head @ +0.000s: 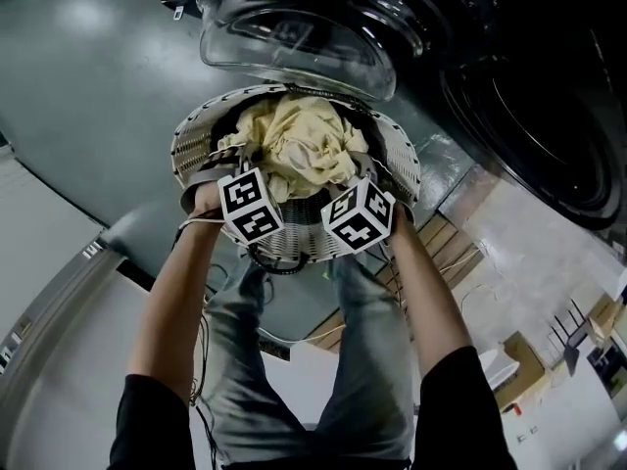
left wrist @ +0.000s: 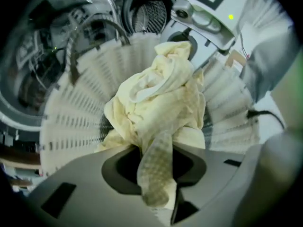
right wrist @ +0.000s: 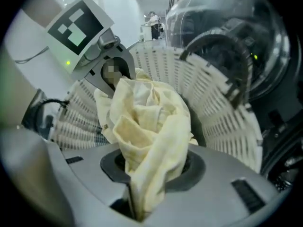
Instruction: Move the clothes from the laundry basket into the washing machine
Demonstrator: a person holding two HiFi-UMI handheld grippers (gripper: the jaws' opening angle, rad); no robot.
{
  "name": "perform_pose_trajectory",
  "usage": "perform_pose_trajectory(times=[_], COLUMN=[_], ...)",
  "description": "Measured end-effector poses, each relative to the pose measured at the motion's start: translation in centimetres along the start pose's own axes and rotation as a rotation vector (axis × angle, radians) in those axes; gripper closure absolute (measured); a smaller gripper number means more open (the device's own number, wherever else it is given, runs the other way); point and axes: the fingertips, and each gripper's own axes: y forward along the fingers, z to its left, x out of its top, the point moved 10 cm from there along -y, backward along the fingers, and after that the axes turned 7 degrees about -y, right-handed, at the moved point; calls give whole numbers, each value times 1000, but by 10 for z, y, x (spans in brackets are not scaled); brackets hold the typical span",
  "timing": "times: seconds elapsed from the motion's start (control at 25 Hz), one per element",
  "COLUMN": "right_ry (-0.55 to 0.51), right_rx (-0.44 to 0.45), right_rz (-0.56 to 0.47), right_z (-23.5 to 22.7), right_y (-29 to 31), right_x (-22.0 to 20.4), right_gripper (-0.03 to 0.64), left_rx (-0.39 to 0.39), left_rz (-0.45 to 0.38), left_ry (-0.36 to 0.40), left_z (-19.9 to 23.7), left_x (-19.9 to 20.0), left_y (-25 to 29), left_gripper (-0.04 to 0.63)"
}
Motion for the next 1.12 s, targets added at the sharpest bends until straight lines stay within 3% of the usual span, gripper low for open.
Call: perform_pose_trajectory(times=[0.36,0.52,0.92,1.12], right_ry=[123,211,324,393], right_rx=[22,7,-72,-176], right_rz=[-19,-38,-104,-170], right_z=[17,26,31,25], right_y=[-88,-121,-199,-245], right_x=[5,4,30,47], right_gripper=[479,480,480,482], left_rx=[-69,-75,-41,1], left_rz=[-47,-68,-153,-231], left_ry=[-102,-105,-143,-129], left_z=[-32,-41,-36,-24], left_x=[13,20,37,56], left_y=[-81,-114,-201,-249], left_gripper=[453,454,454,456])
